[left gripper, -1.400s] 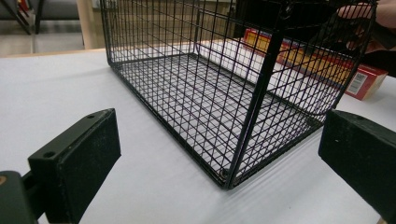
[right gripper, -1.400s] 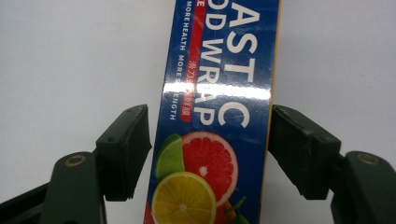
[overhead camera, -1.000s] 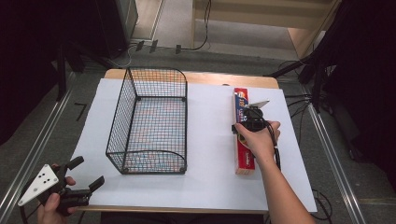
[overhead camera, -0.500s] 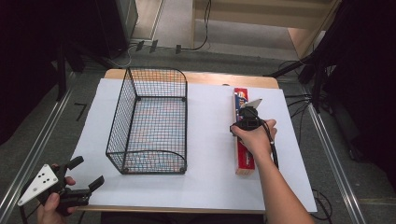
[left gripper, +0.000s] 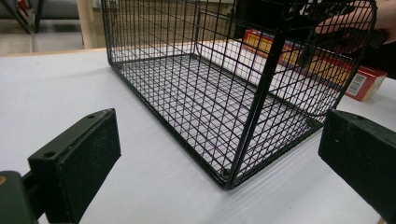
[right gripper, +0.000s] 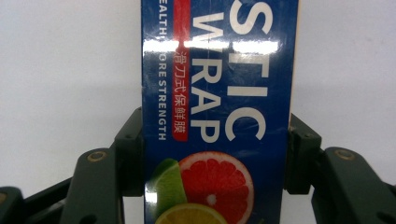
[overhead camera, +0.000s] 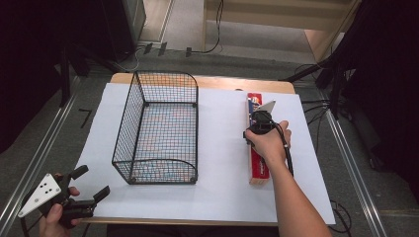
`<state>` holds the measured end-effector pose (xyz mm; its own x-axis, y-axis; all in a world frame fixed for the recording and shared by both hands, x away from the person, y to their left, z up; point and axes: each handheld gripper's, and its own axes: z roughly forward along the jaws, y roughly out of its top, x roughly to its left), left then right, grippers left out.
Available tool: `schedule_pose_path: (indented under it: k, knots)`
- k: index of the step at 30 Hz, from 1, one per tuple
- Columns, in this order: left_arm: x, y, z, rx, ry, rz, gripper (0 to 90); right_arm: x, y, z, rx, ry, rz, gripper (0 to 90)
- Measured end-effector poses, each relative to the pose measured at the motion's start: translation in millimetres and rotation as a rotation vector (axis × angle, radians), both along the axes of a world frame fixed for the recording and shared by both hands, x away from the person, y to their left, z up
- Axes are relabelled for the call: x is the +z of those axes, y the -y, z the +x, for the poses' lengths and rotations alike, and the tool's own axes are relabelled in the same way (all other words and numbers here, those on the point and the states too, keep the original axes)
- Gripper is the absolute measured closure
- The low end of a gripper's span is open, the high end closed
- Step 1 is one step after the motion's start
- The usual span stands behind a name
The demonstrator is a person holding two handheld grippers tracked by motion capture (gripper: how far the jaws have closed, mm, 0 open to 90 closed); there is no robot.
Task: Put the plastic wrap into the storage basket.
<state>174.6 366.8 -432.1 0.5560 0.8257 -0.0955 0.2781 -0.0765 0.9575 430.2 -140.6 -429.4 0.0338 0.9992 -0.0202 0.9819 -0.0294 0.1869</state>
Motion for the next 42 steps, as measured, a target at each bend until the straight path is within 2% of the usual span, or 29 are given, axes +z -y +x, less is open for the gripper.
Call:
schedule_pose_path:
  k: [7, 14, 19, 23, 26, 27, 32, 42]
  knots:
    - [-0.4, -0.8, 0.0, 0.000, -0.003, -0.001, 0.0, 3.0, 4.7, 2.6, 0.048, 0.013, -0.035, 41.7]
    - [-0.6, 0.3, 0.5, 0.000, -0.006, 0.001, 0.0, 14.4, 15.7, -0.5, 0.137, 0.040, -0.015, 42.0]
    - [-0.6, 0.8, 0.4, -0.002, -0.007, 0.007, 0.0, 21.6, 21.2, -4.2, 0.169, 0.069, 0.003, 41.9]
    - [-0.6, 0.6, 0.1, 0.001, -0.010, 0.006, 0.0, 30.2, 24.4, -9.2, 0.242, 0.084, -0.004, 41.9]
    - [-0.9, 0.5, 0.3, 0.003, -0.010, 0.006, 0.0, 37.4, 25.7, -13.3, 0.284, 0.097, 0.026, 41.9]
    - [-0.9, 0.5, 0.4, 0.004, -0.009, 0.006, 0.0, 40.7, 25.7, -15.2, 0.316, 0.099, 0.030, 41.9]
    - [-0.6, 0.7, 0.3, 0.009, -0.005, 0.007, 0.0, 51.7, 22.2, -23.0, 0.402, 0.111, 0.011, 41.8]
    - [0.6, 1.3, -0.9, 0.002, 0.008, 0.012, 0.0, 64.4, 15.2, -33.1, 0.507, 0.135, 0.041, 41.7]
